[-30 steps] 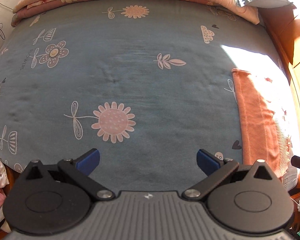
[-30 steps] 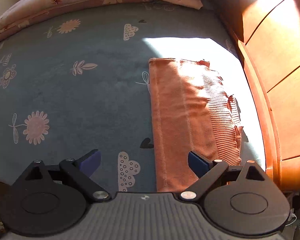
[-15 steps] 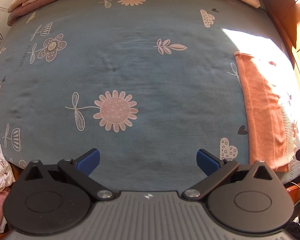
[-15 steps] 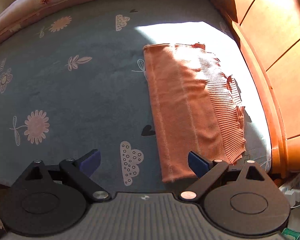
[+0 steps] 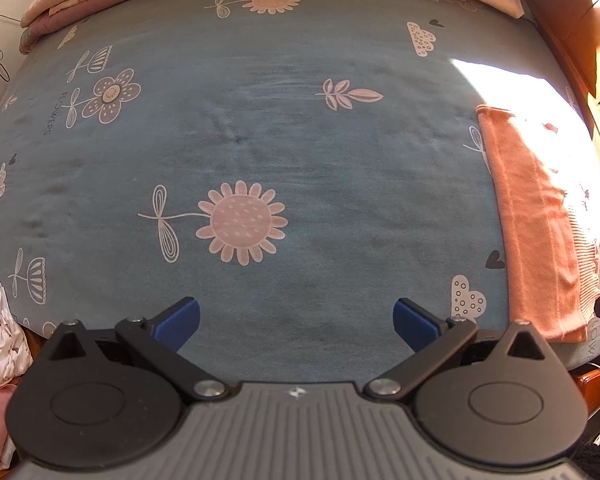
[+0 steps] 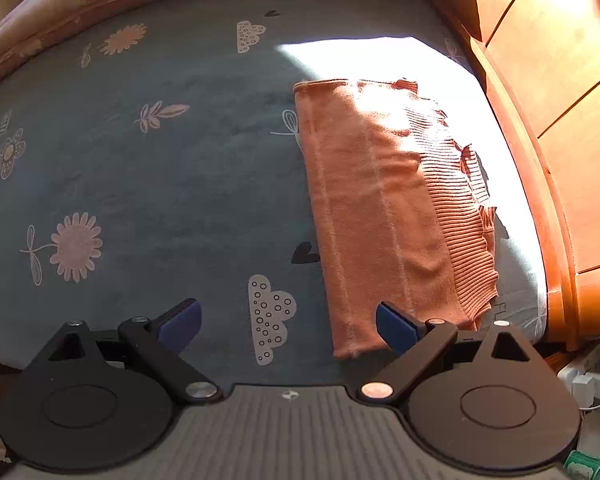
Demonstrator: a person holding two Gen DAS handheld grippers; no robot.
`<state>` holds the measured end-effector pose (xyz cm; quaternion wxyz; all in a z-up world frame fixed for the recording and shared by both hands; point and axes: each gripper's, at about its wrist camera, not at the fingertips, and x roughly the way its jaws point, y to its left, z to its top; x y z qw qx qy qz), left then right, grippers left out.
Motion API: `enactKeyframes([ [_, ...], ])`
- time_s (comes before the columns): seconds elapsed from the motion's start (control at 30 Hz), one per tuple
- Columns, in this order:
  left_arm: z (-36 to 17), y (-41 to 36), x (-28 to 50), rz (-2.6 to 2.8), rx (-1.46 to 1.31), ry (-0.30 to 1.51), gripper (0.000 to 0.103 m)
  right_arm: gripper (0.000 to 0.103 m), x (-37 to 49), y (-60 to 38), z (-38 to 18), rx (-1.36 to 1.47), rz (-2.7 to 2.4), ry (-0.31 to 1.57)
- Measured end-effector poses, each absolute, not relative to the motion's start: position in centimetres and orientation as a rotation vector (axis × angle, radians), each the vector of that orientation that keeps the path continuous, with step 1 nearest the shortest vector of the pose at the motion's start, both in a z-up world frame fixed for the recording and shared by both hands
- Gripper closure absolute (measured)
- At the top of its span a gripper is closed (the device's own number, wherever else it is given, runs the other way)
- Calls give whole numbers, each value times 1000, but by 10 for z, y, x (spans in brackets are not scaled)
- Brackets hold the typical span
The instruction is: Fold clothes
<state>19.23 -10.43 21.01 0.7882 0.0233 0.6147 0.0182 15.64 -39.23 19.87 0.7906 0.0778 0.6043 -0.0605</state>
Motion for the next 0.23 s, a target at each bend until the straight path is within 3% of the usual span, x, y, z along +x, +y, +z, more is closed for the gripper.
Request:
enactKeyframes([
  [0.23, 211, -93, 189, 46, 23, 1312, 0, 7, 155, -385, 199, 158, -123, 1305],
])
